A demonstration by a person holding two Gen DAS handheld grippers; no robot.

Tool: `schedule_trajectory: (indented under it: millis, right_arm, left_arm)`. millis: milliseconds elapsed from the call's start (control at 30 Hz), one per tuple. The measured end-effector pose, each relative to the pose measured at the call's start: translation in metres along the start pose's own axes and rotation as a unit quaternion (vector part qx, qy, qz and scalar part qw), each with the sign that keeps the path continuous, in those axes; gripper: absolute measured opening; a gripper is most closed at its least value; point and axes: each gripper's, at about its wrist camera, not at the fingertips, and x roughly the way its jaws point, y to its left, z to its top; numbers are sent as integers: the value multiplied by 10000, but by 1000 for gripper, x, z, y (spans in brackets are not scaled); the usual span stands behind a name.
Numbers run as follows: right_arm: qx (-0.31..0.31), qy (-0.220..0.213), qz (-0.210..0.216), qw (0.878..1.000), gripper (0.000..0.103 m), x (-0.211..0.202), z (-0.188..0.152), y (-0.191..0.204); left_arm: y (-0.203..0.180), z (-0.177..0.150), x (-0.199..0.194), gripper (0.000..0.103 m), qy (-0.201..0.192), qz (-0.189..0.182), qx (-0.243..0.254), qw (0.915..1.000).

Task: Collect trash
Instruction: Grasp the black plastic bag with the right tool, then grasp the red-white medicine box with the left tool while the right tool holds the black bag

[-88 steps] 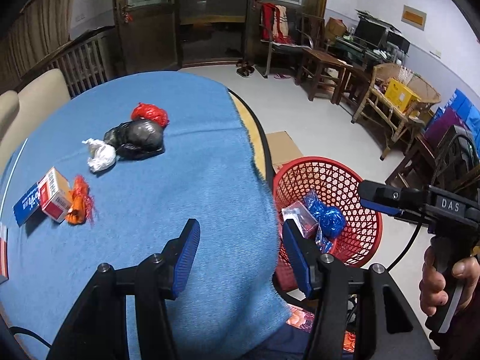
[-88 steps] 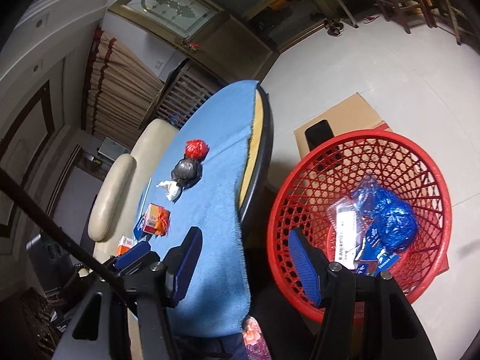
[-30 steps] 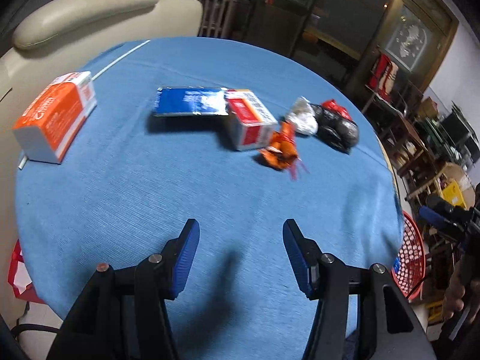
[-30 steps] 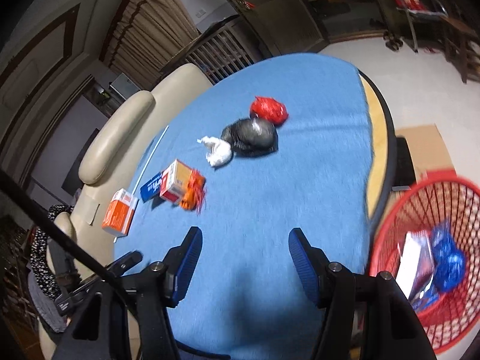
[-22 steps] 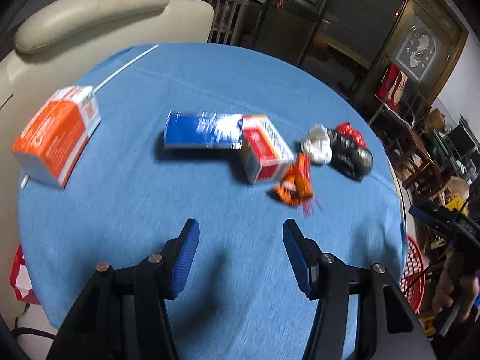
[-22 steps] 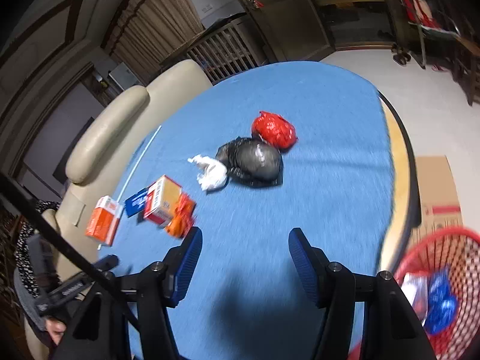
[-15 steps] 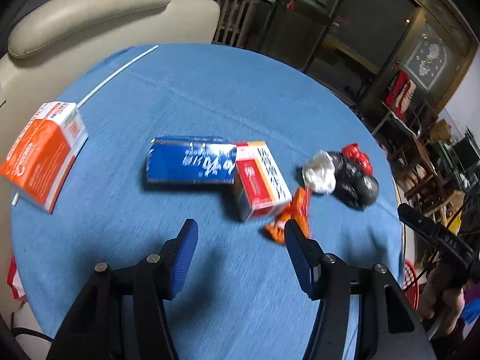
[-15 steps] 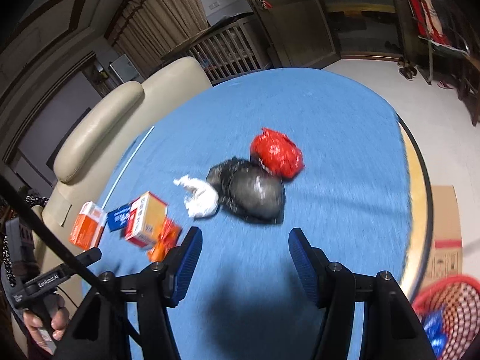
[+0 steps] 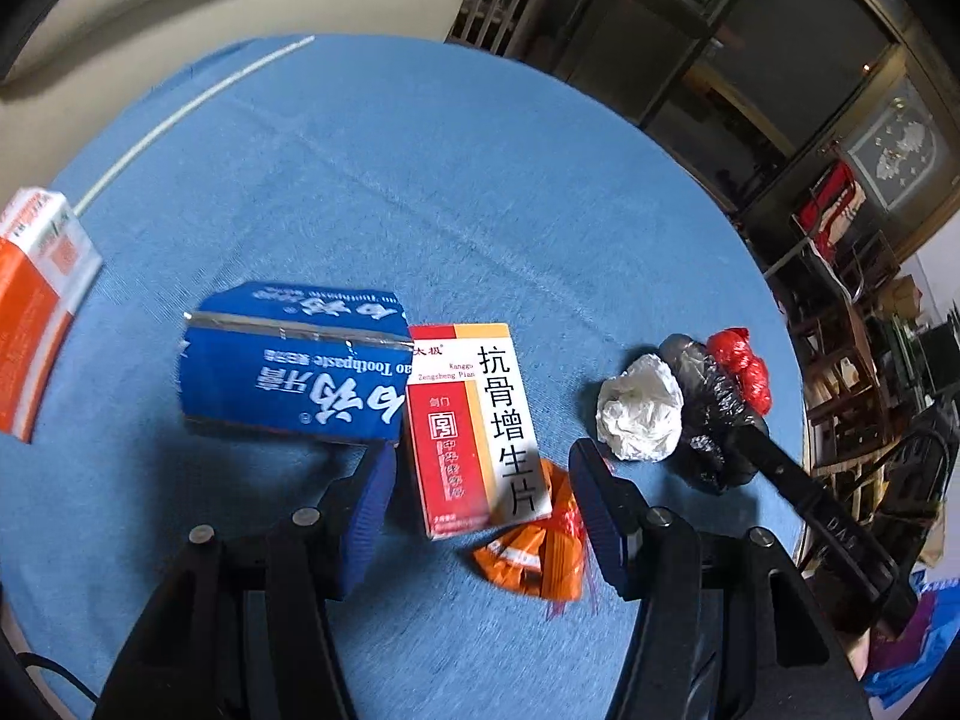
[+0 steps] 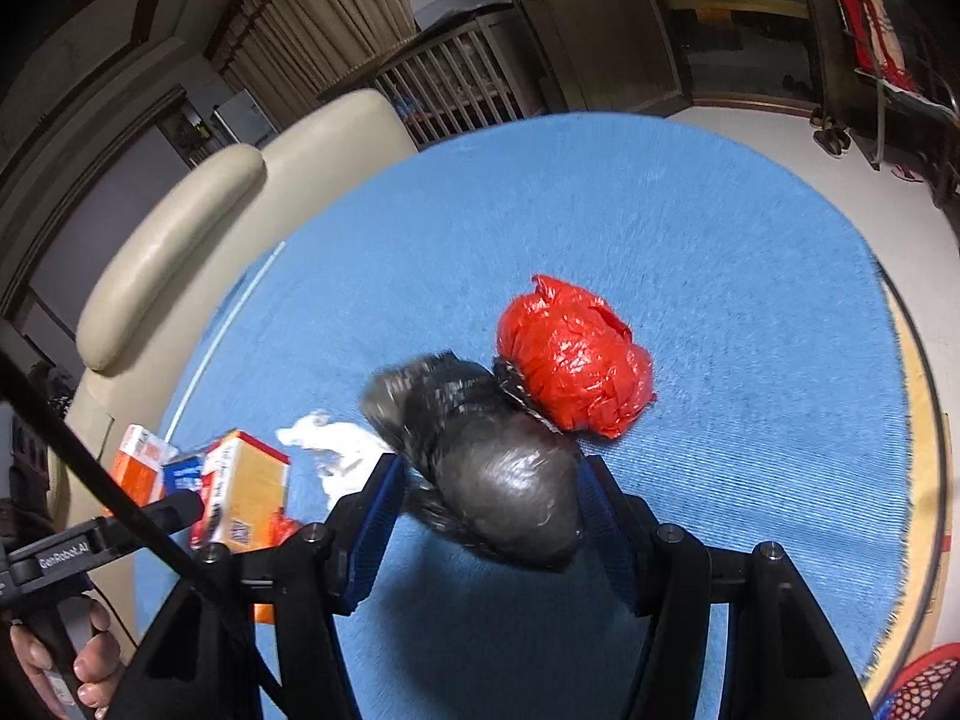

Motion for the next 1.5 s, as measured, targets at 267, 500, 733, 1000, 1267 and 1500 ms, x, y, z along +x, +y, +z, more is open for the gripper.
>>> schedule_trajectory:
  millis: [267,500,733,1000,1267,1500]
  right_arm:
    - [-289,58,4,9996,40,8,-16,10]
    - [-238,-14,23,9997,39,-15,-39,12]
    - [-186,-118,127,9997,39,-54,-72,13]
    - [23,-204,418,9989,39,-93,-108,15]
    - [-139,341,580,9976,41,-103,-152,37]
    - [-554,344,245,9976,65,-110,-165,51]
  left_arm:
    - [5,-7,14,54,132,-135,-143,9997]
    - [9,-19,7,53,172,-215,-3,9996]
    - [16,-42,-18,53,152,-367,204,9990]
    - [21,-81,-53,53,115,-345,661,9971]
    - [33,-125,-71,53,241,-300,994,9943]
    - [42,-140,-78,58,326,-351,1130,9924]
